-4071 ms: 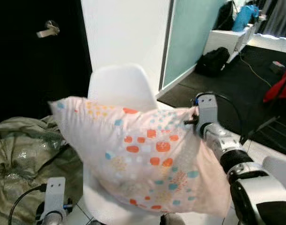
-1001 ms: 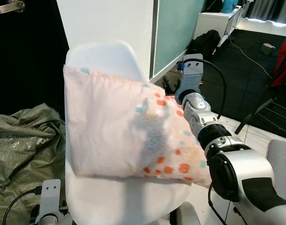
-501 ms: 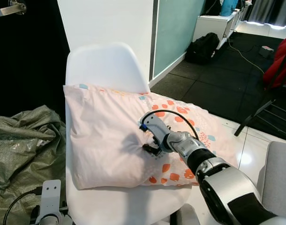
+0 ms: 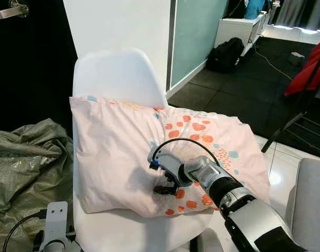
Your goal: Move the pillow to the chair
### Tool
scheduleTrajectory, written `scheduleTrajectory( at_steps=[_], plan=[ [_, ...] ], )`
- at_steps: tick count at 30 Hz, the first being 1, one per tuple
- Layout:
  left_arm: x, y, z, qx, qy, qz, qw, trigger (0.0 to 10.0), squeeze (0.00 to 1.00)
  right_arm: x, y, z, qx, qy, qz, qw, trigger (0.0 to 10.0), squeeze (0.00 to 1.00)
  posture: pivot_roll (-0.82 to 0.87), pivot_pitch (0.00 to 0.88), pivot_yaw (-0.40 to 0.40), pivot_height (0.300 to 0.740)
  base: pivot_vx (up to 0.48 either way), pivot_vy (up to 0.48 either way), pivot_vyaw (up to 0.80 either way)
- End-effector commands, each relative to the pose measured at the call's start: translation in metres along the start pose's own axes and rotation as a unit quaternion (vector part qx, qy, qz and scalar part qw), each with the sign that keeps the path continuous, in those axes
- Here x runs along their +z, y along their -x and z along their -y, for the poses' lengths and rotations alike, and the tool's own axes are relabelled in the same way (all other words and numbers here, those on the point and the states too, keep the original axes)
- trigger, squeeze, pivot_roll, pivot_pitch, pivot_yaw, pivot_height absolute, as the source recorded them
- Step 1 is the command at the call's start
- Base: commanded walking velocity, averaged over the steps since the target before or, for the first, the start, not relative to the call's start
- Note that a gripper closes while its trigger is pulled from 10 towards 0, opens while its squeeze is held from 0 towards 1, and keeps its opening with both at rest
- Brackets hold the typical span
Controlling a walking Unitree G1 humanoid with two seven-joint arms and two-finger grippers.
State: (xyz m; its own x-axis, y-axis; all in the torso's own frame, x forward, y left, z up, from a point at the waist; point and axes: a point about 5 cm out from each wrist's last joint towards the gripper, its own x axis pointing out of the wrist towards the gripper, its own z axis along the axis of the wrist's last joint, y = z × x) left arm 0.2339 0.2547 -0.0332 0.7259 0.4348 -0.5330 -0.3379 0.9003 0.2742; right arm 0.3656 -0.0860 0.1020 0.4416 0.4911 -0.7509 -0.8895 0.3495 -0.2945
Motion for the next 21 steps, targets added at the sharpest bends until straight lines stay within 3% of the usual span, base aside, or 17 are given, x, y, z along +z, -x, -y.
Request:
scheduleTrajectory(
  at_steps=[1,4,8,12,15,16,18,20,21],
  plan=[
    [0.001,0.001,0.006,-0.013,-0.005,0.003,1.0,10.0,0.0,-0.014,-0.003,-0.004,-0.011,0.003,-0.036,0.999,10.0,0.0,-0.07,0.084,-0.022,0.453,0.0,0.0,0.0],
    [0.001,0.001,0.006,-0.012,-0.005,0.003,1.0,10.0,0.0,-0.009,-0.001,0.001,-0.034,0.004,-0.024,0.999,10.0,0.0,-0.07,0.084,-0.022,0.453,0.0,0.0,0.0],
    [0.003,0.0,0.005,-0.007,0.0,0.008,1.0,10.0,0.0,0.012,-0.003,-0.005,0.005,-0.013,0.058,0.998,10.0,0.0,-0.06,0.08,-0.021,0.453,0.0,0.0,0.0],
    [0.007,-0.001,-0.001,0.007,0.025,0.018,1.0,10.0,0.0,0.013,-0.002,-0.002,-0.013,-0.016,0.066,0.998,10.0,0.0,-0.07,0.08,-0.02,0.453,0.0,0.0,0.0],
    [0.024,-0.005,-0.023,0.058,0.073,0.062,0.994,10.0,0.0,0.013,0.002,0.005,-0.042,-0.029,0.075,0.996,10.0,0.0,-0.07,0.082,-0.023,0.453,0.0,0.0,0.0],
    [0.024,-0.005,-0.023,0.058,0.073,0.062,0.994,10.0,0.0,0.013,0.002,0.005,-0.042,-0.029,0.075,0.996,10.0,0.0,-0.07,0.082,-0.023,0.453,0.0,0.0,0.0],
    [0.05,-0.009,-0.059,0.141,0.074,0.119,0.98,10.0,0.0,0.013,0.004,0.008,-0.059,-0.036,0.084,0.994,10.0,0.0,-0.07,0.082,-0.028,0.453,0.0,0.0,0.0],
    [0.07,-0.009,-0.085,0.193,0.081,0.161,0.965,10.0,0.0,0.014,0.005,0.011,-0.072,-0.042,0.096,0.992,10.0,0.0,-0.07,0.081,-0.026,0.453,0.0,0.0,0.0],
    [0.07,-0.009,-0.085,0.193,0.081,0.161,0.965,10.0,0.0,0.014,0.005,0.011,-0.072,-0.042,0.096,0.992,10.0,0.0,-0.07,0.081,-0.026,0.453,0.0,0.0,0.0]
  ],
)
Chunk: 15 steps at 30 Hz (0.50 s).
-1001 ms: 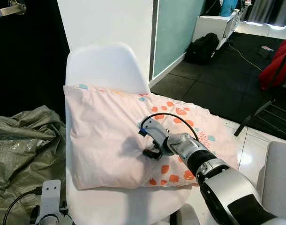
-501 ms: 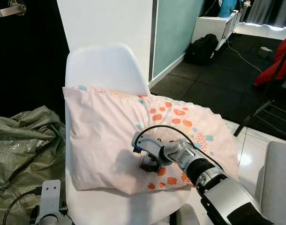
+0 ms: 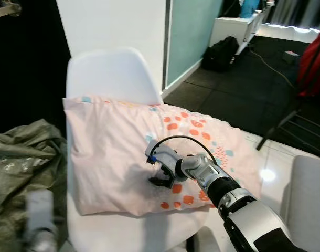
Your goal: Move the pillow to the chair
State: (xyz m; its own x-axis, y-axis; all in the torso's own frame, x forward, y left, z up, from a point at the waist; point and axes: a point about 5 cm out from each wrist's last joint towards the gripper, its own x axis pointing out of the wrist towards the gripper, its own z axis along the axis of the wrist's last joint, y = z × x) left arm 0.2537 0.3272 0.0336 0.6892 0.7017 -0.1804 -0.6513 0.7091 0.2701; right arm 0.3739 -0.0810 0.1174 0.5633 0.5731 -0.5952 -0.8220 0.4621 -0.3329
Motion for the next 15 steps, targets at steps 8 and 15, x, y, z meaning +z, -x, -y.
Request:
scheduleTrajectory(
  at_steps=[8,15],
  plan=[
    [0.063,-0.02,-0.012,-0.027,0.134,0.114,0.984,10.0,0.0,0.006,-0.001,-0.003,0.003,-0.026,0.045,0.999,10.0,0.0,-0.07,0.072,-0.026,0.453,0.0,0.0,0.0],
    [0.108,0.008,0.047,-0.34,0.315,0.167,0.87,10.0,0.0,0.004,-0.003,-0.007,0.014,-0.022,0.048,0.998,10.0,0.0,-0.07,0.062,-0.033,0.453,0.0,0.0,0.0]
  ],
)
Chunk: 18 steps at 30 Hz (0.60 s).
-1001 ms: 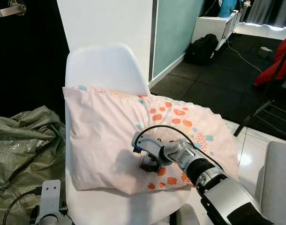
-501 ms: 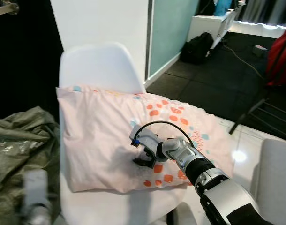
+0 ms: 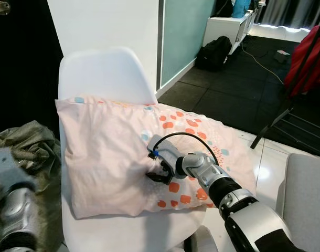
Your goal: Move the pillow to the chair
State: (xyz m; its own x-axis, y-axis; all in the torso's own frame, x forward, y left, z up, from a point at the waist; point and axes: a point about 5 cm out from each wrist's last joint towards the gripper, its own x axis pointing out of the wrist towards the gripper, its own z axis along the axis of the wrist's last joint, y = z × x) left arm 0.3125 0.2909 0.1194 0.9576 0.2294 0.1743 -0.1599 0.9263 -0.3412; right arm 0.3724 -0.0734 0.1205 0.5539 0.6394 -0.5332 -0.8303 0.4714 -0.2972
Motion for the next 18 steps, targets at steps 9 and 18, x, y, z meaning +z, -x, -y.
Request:
scheduleTrajectory(
  at_steps=[9,18],
  plan=[
    [0.026,0.005,0.06,-0.246,0.058,0.027,0.967,10.0,1.0,-0.003,-0.001,-0.004,0.004,-0.005,0.007,1.0,10.0,0.0,-0.06,0.058,-0.031,0.453,0.0,0.0,0.0],
    [0.0,0.003,0.053,-0.221,-0.048,-0.072,0.971,10.0,1.0,0.0,-0.002,-0.004,-0.001,-0.014,0.021,1.0,10.0,0.0,-0.07,0.062,-0.021,0.453,0.0,0.0,0.0]
  ],
)
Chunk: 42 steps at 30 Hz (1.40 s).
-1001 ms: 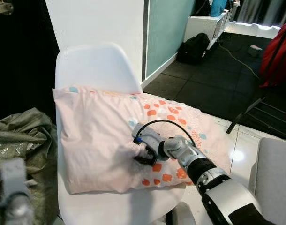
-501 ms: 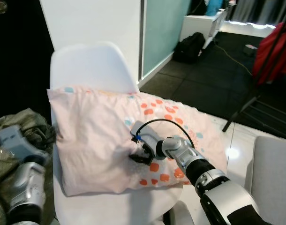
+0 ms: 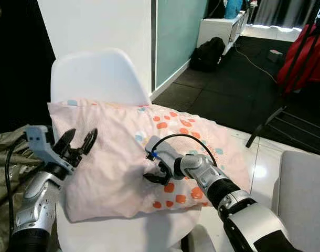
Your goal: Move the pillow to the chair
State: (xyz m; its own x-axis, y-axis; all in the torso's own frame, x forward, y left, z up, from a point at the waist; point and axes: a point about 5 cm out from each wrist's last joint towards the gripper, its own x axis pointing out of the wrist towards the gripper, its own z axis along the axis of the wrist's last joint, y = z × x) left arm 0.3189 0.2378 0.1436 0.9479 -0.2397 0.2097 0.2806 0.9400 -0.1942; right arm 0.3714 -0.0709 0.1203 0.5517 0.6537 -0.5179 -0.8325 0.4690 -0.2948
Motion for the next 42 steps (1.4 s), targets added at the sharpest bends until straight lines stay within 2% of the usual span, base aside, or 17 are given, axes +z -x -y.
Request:
scheduleTrajectory(
  at_steps=[1,2,4,7,8,11,14,15,17,19,23,24,26,28,29,32,42],
  plan=[
    [-0.011,0.003,-0.006,0.028,-0.015,-0.046,0.998,10.0,1.0,-0.001,-0.001,-0.002,-0.004,-0.015,0.013,1.0,10.0,0.0,-0.06,0.063,-0.02,0.453,0.0,0.0,0.0],
    [-0.011,0.003,-0.006,0.028,-0.015,-0.046,0.998,10.0,1.0,-0.001,-0.001,-0.002,-0.004,-0.015,0.013,1.0,10.0,0.0,-0.06,0.063,-0.02,0.453,0.0,0.0,0.0],
    [-0.027,0.003,-0.006,0.061,-0.029,-0.095,0.993,10.0,1.0,0.0,-0.001,-0.002,-0.004,-0.016,0.018,1.0,10.0,0.0,-0.06,0.065,-0.02,0.453,0.0,0.0,0.0],
    [-0.033,0.002,-0.004,0.066,-0.024,-0.108,0.992,10.0,1.0,0.001,-0.001,-0.002,-0.005,-0.017,0.021,1.0,10.0,0.0,-0.06,0.065,-0.023,0.453,0.0,0.0,0.0],
    [-0.038,0.0,-0.002,0.07,-0.016,-0.117,0.99,10.0,0.0,0.002,-0.001,-0.001,-0.005,-0.018,0.024,1.0,10.0,0.0,-0.07,0.067,-0.023,0.453,0.0,0.0,0.0],
    [-0.041,-0.002,-0.001,0.074,-0.001,-0.119,0.99,10.0,0.0,0.003,-0.001,-0.001,-0.006,-0.018,0.026,0.999,10.0,0.0,-0.07,0.067,-0.023,0.453,0.0,0.0,0.0],
    [-0.05,-0.012,0.007,0.073,0.082,-0.111,0.988,10.0,0.0,0.006,0.0,0.001,-0.009,-0.019,0.032,0.999,10.0,0.0,-0.07,0.071,-0.025,0.453,0.0,0.0,0.0],
    [-0.05,-0.012,0.007,0.073,0.082,-0.111,0.988,10.0,0.0,0.006,0.0,0.001,-0.009,-0.019,0.032,0.999,10.0,0.0,-0.07,0.071,-0.025,0.453,0.0,0.0,0.0],
    [-0.055,-0.019,0.012,0.065,0.141,-0.112,0.981,10.0,0.0,0.007,0.001,0.003,-0.012,-0.022,0.034,0.999,10.0,0.0,-0.07,0.076,-0.026,0.453,0.0,0.0,0.0],
    [-0.057,-0.023,0.015,0.063,0.156,-0.117,0.979,10.0,0.0,0.007,0.001,0.003,-0.015,-0.023,0.034,0.999,10.0,0.0,-0.08,0.077,-0.026,0.453,0.0,0.0,0.0],
    [-0.067,-0.032,0.027,0.053,0.129,-0.157,0.978,10.0,0.0,0.005,0.002,0.004,-0.017,-0.025,0.034,0.999,10.0,0.0,-0.1,0.083,-0.023,0.453,0.0,0.0,0.0],
    [-0.067,-0.032,0.027,0.053,0.129,-0.157,0.978,10.0,0.0,0.005,0.002,0.004,-0.017,-0.025,0.034,0.999,10.0,0.0,-0.1,0.083,-0.023,0.453,0.0,0.0,0.0],
    [-0.072,-0.036,0.032,0.056,0.103,-0.176,0.977,10.0,0.0,0.006,0.003,0.005,-0.017,-0.028,0.037,0.999,10.0,0.0,-0.1,0.086,-0.023,0.453,0.0,0.0,0.0],
    [-0.072,-0.036,0.032,0.056,0.103,-0.176,0.977,10.0,0.0,0.006,0.003,0.005,-0.017,-0.028,0.037,0.999,10.0,0.0,-0.1,0.086,-0.023,0.453,0.0,0.0,0.0],
    [-0.074,-0.037,0.033,0.059,0.077,-0.189,0.977,0.0,0.0,0.006,0.003,0.006,-0.018,-0.029,0.038,0.999,10.0,0.0,-0.1,0.088,-0.024,0.453,0.0,0.0,0.0],
    [-0.076,-0.038,0.032,0.07,0.053,-0.204,0.975,0.0,0.0,0.008,0.005,0.008,-0.021,-0.031,0.042,0.998,10.0,0.0,-0.11,0.089,-0.024,0.453,0.0,0.0,0.0],
    [-0.075,-0.043,0.035,0.063,0.052,-0.205,0.975,0.0,0.0,0.012,0.006,0.01,-0.025,-0.034,0.051,0.998,10.0,0.0,-0.1,0.085,-0.021,0.453,0.0,0.0,0.0]
  ],
)
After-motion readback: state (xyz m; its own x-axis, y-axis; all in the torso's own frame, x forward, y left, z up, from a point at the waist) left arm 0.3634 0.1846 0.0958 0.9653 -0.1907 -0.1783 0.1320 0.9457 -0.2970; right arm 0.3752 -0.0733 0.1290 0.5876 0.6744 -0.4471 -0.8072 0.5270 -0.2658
